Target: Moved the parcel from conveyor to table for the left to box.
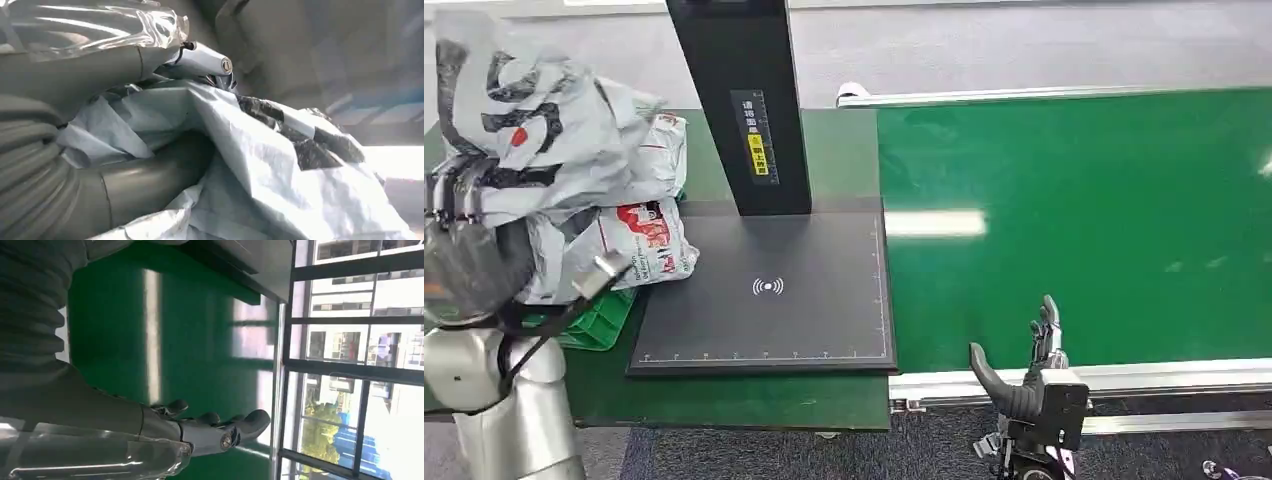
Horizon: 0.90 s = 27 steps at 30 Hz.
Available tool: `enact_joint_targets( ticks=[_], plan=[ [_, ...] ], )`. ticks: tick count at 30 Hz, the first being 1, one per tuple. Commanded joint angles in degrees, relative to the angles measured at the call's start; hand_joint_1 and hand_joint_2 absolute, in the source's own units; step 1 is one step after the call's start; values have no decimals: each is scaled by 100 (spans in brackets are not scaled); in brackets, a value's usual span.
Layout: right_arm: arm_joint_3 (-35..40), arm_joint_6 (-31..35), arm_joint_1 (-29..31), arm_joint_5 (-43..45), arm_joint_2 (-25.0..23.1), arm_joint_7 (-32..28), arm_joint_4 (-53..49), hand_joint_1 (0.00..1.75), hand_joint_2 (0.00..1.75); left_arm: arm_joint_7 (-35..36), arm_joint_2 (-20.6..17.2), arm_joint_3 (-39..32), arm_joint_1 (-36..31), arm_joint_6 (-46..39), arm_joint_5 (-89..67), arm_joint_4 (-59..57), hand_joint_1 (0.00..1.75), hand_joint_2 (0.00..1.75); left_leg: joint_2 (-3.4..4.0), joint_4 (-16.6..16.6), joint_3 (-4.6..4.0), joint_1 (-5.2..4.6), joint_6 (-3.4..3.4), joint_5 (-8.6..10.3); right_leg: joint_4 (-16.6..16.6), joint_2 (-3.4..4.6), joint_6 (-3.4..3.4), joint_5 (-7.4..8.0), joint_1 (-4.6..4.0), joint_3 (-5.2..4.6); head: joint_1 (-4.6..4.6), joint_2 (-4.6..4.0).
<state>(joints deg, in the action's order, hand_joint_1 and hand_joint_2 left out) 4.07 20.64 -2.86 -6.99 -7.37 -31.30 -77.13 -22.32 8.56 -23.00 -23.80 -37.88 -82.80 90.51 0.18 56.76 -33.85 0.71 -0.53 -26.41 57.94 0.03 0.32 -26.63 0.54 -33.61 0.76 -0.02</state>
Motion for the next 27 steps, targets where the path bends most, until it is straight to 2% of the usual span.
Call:
enact_joint_targets(
  ticks=[1, 2, 5, 11, 24, 25, 26, 27],
  plan=[
    [66, -273, 462, -267, -106, 108, 362, 0, 175, 2432, -2406, 509, -2047, 489, 468, -5652, 175, 175, 12, -14, 12, 6, -14, 19, 3, 8, -19, 15, -7, 3, -2, 0],
    [47, -292, 420, -262, -93, 115, 291, 0, 175, 2522, -2472, 554, -2070, 652, 422, -5741, 175, 175, 35, -10, 11, 9, -18, 15, 2, 33, -26, 21, -11, -8, -7, 0],
    [22, -398, 292, -293, -70, 212, 75, 0, 175, 2735, -2554, 633, -2145, 1032, 385, -5954, 175, 175, 29, -7, 8, 19, -21, 17, 5, 26, -26, 15, -18, -11, -4, 0],
    [-10, -507, 262, -386, -119, 298, 66, 0, 175, 2849, -2585, 543, -2061, 893, 514, -6108, 175, 175, 43, -6, -1, 17, -23, 9, 5, 43, -22, 14, -17, -17, 0, 0],
    [-10, -507, 262, -386, -119, 298, 66, 0, 175, 2849, -2585, 543, -2061, 893, 514, -6108, 175, 175, 25, -9, -2, 20, -20, 11, -4, 31, -21, 13, -19, -11, -2, 2],
    [4, -546, 258, -414, -105, 317, 78, 0, 175, 2940, -2592, 519, -2029, 870, 523, -6098, 148, 175, 26, -6, -5, 19, -21, 10, -1, 32, -20, 12, -18, -14, -2, 2],
    [11, -575, 240, -431, -106, 323, 72, 0, 175, 3003, -2612, 456, -1924, 565, 545, -5982, 110, 175, 28, -3, -11, 20, -22, 10, 2, 34, -21, 13, -19, -20, 0, 0],
    [5, -588, 214, -440, -112, 324, 56, 0, 175, 2880, -2633, 404, -1857, 461, 653, -5973, 59, 175, 24, -7, -2, 20, -20, 9, -3, 30, -20, 12, -20, -9, -2, 0]
  ],
)
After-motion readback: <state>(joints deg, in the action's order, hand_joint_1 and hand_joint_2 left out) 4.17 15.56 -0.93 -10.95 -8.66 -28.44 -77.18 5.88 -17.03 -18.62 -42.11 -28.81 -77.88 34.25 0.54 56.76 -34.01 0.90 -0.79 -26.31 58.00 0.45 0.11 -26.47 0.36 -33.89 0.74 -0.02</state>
